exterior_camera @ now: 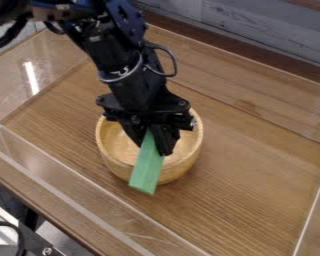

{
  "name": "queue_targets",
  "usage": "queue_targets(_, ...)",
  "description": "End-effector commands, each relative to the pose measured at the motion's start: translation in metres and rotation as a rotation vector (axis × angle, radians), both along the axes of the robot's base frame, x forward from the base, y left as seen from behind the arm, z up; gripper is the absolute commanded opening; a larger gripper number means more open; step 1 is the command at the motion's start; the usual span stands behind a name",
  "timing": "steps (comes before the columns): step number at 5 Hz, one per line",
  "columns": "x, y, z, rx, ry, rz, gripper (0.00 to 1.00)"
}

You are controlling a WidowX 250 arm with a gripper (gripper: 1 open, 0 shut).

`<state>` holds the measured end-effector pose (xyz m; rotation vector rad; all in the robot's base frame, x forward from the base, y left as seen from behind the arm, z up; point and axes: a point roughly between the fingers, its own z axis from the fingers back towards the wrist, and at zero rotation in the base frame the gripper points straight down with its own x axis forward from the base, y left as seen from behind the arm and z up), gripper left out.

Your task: Put the green block in the brown bowl

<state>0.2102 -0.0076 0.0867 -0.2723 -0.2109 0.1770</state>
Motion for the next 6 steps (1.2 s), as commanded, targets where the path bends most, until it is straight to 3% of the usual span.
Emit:
queue_targets(1,0.0050,0.0032,0.0041,0.003,-0.029,0.004,0.00)
queue_targets(6,0.0053,0.0051,-0.0011,-0.015,-0.017,0.026,0.00)
